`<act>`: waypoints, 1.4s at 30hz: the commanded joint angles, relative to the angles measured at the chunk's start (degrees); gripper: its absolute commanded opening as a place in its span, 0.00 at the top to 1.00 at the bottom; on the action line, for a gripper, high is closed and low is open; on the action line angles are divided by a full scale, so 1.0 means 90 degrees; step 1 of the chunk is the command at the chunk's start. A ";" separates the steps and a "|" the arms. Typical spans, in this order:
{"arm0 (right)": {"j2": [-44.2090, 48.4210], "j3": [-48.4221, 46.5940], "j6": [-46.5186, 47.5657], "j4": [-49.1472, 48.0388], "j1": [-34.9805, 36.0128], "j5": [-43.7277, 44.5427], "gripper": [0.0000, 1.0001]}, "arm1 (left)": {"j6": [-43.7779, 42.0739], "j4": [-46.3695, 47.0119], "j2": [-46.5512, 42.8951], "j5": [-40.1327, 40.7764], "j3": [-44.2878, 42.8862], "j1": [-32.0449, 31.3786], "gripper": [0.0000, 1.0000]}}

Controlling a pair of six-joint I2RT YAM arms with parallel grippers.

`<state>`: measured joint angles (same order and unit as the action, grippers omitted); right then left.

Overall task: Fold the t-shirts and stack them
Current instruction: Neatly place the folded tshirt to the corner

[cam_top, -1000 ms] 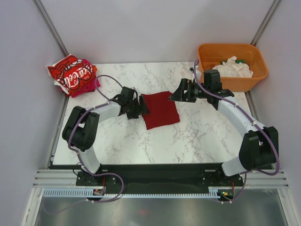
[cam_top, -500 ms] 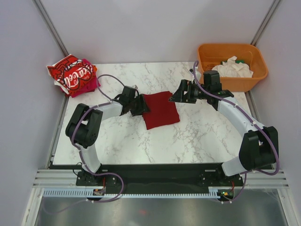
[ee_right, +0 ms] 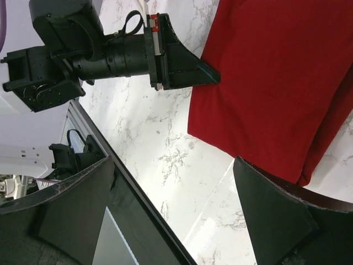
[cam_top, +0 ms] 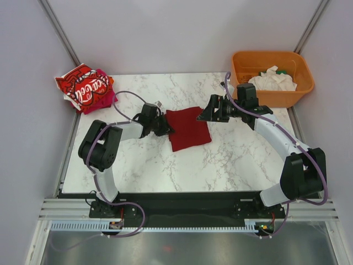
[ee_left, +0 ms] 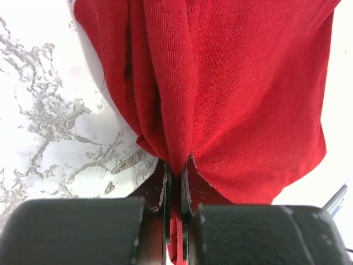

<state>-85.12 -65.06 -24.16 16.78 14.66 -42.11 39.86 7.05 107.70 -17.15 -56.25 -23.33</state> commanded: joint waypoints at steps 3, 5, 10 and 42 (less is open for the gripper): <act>0.0141 0.0061 0.0107 -0.0048 0.0032 0.0011 0.02 | -0.0609 -0.1112 -0.0120 -0.0243 -0.0681 0.0550 0.98; 0.0180 0.0080 0.0116 -0.0067 0.0032 0.0001 0.02 | -0.0794 -0.1338 -0.0179 -0.0467 -0.0985 0.0842 0.98; 0.0249 0.0119 0.0126 -0.0106 0.0032 -0.0028 0.02 | -0.0893 -0.2129 -0.0170 -0.0711 -0.1962 0.1225 0.98; 0.0474 0.0266 0.0058 -0.0340 0.0022 -0.0048 0.02 | -0.2583 -0.6076 0.2184 -0.1150 -0.8952 0.3070 0.98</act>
<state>-83.02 -62.76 -24.18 15.86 14.70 -42.17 17.67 -45.04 127.20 -22.20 -128.44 0.51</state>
